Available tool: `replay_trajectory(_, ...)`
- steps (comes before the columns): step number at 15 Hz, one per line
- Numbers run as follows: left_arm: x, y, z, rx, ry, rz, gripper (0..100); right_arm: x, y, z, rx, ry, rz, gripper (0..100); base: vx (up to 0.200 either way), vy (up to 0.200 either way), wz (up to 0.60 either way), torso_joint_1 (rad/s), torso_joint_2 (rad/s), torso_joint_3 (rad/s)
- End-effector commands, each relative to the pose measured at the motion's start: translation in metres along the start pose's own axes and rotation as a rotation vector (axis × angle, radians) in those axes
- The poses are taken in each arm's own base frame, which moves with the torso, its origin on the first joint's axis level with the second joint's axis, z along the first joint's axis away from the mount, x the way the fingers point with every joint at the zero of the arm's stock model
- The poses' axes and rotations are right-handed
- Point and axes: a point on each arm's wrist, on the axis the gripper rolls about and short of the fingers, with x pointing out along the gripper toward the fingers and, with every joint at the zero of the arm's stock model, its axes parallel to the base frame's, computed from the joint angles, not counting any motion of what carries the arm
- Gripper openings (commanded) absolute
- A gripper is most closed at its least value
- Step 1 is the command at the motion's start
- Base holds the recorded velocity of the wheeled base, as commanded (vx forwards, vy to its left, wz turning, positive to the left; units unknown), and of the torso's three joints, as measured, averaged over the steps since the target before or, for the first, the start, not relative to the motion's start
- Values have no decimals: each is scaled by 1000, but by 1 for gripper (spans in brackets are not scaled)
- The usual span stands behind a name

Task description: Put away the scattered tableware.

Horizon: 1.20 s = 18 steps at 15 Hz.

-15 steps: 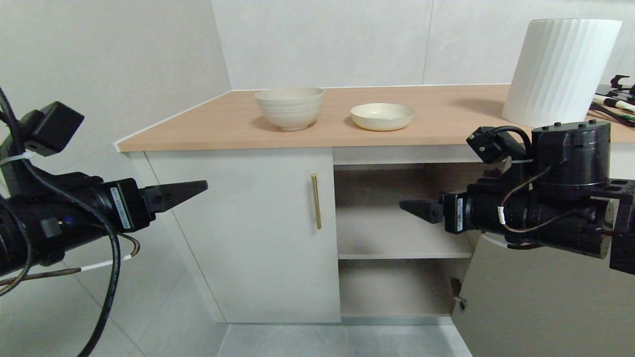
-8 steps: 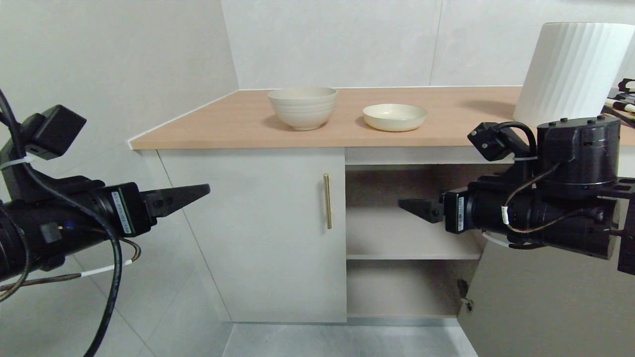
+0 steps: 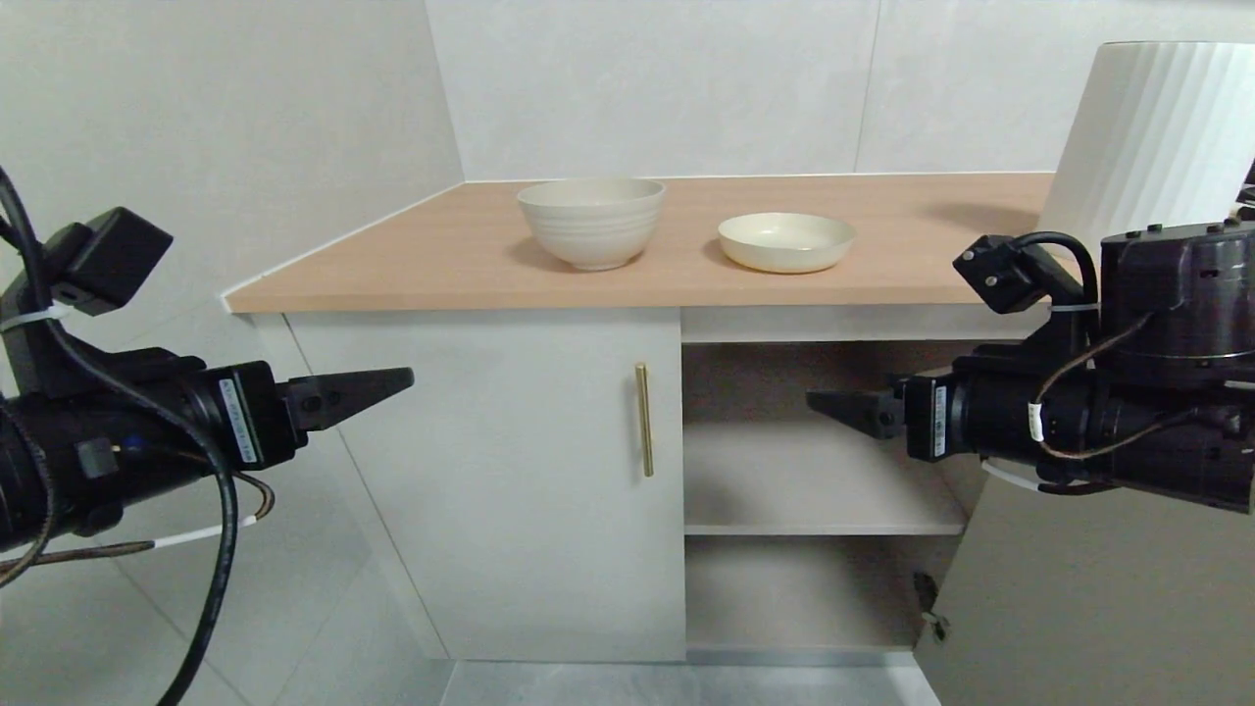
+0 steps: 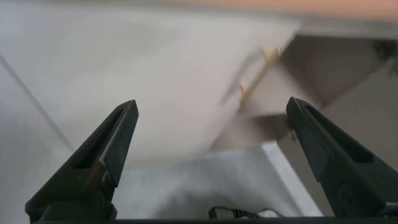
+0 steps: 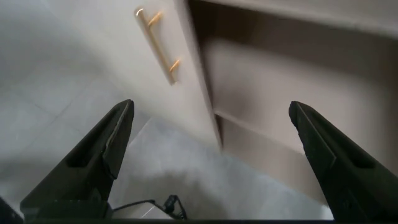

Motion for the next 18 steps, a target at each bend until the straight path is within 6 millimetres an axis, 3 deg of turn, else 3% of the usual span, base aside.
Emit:
replay_trajectory(1,1,1,0,-2,0,3,100,-12,3,6,-1,-22,15,100,0,0,0,0,0,0)
replay_trajectory(13,-2,0,1,0,-7,0,100,-13,3,2,26,-13,32,100,0,0,0,0,0,0)
replay_trajectory(18,3,1,-1,-2,10,2,100,-11,2,1,21,-6,28,100,0,0,0,88,-287,-253)
